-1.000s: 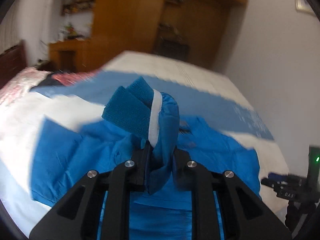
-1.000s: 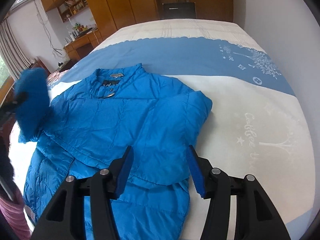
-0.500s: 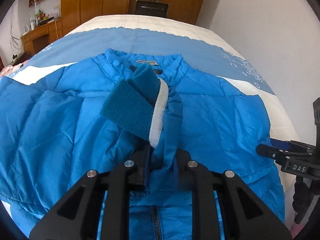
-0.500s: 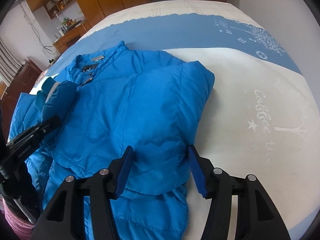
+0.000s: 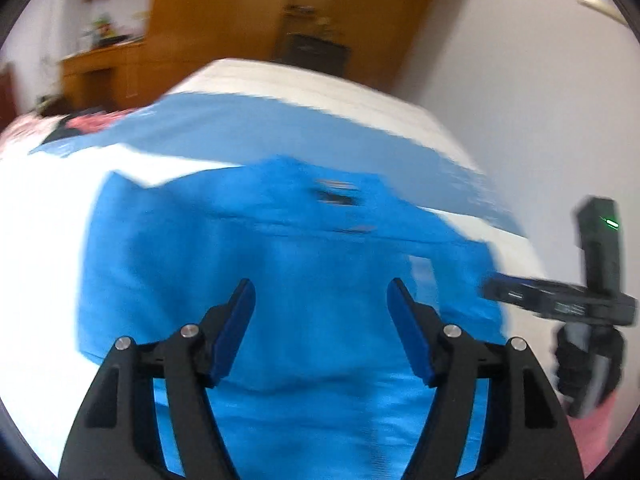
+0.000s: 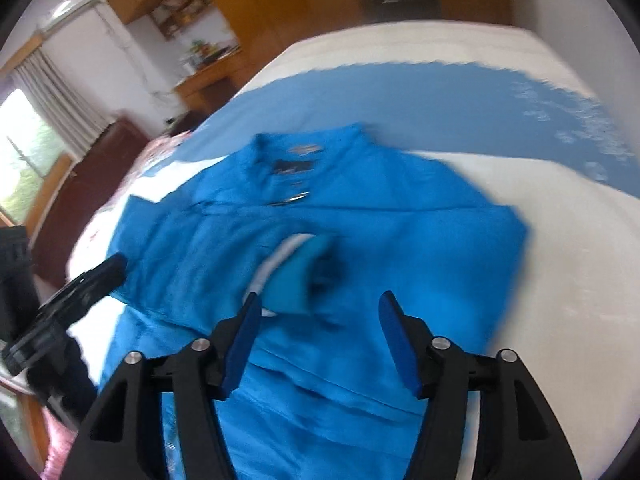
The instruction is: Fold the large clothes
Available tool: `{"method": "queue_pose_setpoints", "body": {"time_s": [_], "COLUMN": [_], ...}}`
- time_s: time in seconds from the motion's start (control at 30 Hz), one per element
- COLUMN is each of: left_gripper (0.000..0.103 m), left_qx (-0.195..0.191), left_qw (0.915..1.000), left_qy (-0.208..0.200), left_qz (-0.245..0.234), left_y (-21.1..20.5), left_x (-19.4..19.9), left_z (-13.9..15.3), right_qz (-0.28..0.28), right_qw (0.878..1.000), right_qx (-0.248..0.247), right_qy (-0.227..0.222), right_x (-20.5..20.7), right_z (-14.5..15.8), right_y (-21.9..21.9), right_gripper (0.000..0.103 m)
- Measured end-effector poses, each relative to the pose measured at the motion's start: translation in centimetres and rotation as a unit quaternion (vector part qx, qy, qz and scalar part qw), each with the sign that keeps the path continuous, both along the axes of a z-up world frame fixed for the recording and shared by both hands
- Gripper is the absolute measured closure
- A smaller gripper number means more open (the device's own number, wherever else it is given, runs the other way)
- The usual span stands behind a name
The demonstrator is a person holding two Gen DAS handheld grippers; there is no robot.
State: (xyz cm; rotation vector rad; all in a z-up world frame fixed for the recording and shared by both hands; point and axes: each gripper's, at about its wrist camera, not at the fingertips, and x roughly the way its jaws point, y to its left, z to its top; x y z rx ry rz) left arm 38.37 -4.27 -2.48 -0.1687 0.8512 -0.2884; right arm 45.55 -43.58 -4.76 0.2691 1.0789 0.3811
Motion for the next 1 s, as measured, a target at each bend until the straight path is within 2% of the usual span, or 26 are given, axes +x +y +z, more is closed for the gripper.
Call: {"method": "queue_pose_setpoints", "body": {"time_s": [0.1,0.2,0.27,0.3,0.33,0.4,0.5,0.6,0.7,0.8,0.9,1.0], "left_gripper": [0.037,0.037,0.037,0.037,0.037,0.037,0.037,0.037,0.037,0.038,0.038,0.036], "left_qx": [0.034,0.014,0.023,0.028,0.030,0.027,0.013,0.033,0.036,0.046,0.075,0.089], "left_qw": [0.9978,0.9974,0.9971,0.9970,0.9971,0.9972,0.9978,0.9964,0.9952,0.9944,0.9923,0.9909], "left_qy": [0.013,0.028,0.024,0.021,0.019,0.018,0.005,-0.009,0.002,0.022,0.041,0.053], "left_qz": [0.056,0.065,0.069,0.069,0.067,0.067,0.064,0.077,0.091,0.093,0.090,0.086], "left_y": [2.9,4.5,4.5,4.3,4.2,4.1,4.2,4.7,5.4,5.6,5.2,5.2], "left_x": [2.0,2.9,3.1,3.1,2.9,2.8,2.4,2.0,2.8,4.0,4.9,5.4], "left_z": [-1.9,-3.5,-4.0,-4.1,-3.9,-3.4,-2.4,-1.5,-2.1,-3.4,-5.1,-6.6], "right_qz": [-0.009,-0.021,-0.016,-0.008,0.001,0.008,-0.007,-0.049,-0.073,-0.080,-0.078,-0.077], "right_qw": [1.000,0.998,0.997,0.996,0.996,0.995,0.996,0.998,0.997,0.996,0.995,0.995], "right_qx": [-0.010,-0.001,0.027,0.035,0.045,0.069,0.066,0.039,0.034,0.022,0.020,0.026], "right_qy": [0.028,0.064,0.077,0.076,0.075,0.078,0.051,0.012,0.005,0.020,0.054,0.057], "right_x": [1.8,3.8,4.5,4.6,4.6,4.3,3.6,1.9,0.1,-0.8,-0.3,0.1], "right_z": [-1.6,-3.9,-5.0,-5.2,-5.2,-4.9,-3.2,-0.8,-0.1,-1.2,-4.0,-5.7], "right_y": [0.9,1.0,1.1,1.3,1.5,1.3,0.2,-2.8,-5.8,-7.0,-7.0,-6.9], "right_gripper": [0.036,0.035,0.035,0.046,0.069,0.088,0.090,0.090,0.090,0.090,0.090,0.090]}}
